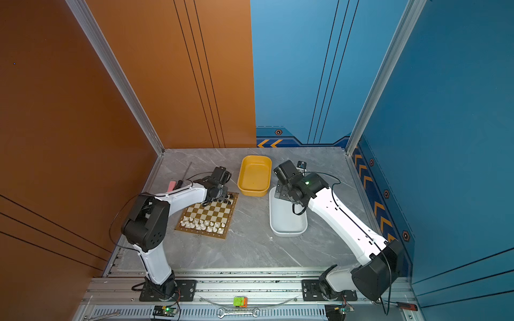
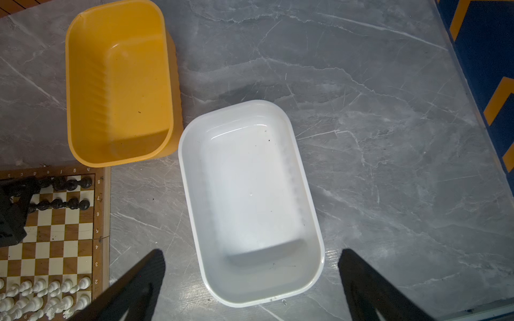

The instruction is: Set up the chess pieces on the board

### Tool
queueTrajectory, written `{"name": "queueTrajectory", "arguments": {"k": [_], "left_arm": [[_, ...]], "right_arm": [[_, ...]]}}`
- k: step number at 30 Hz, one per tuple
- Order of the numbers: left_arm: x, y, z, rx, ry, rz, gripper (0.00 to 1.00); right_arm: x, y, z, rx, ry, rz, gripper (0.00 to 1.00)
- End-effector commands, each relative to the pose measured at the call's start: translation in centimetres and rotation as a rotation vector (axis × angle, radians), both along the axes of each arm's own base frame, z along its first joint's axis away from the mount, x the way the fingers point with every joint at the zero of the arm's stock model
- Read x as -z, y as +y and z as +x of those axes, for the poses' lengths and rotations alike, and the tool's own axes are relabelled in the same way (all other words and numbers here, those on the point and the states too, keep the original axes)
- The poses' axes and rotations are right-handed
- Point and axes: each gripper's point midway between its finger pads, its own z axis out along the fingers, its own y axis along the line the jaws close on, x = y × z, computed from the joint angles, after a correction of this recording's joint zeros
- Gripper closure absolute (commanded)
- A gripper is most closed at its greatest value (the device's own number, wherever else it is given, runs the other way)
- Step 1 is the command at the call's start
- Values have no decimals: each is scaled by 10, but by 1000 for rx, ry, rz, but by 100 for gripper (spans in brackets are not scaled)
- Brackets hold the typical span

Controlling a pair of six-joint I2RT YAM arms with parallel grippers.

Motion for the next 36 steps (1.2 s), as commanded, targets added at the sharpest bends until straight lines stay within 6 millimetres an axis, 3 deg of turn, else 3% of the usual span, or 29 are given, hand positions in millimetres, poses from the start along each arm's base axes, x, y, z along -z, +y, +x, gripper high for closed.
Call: {"name": "queueTrajectory", "arguments": {"k": [1,9,36], "left_arm": [[2,0,-10,-1,23,7,71],[-9,-4,-7,3,0,-20,66],[-22,-16,3,29,-11,-63,64]], "right_arm": [[-3,-7,-2,-2,-17,-15,0],[-3,-7,-3,-2,-19,-13,0],[-7,-6,-1,0,-29,-8,0]]}}
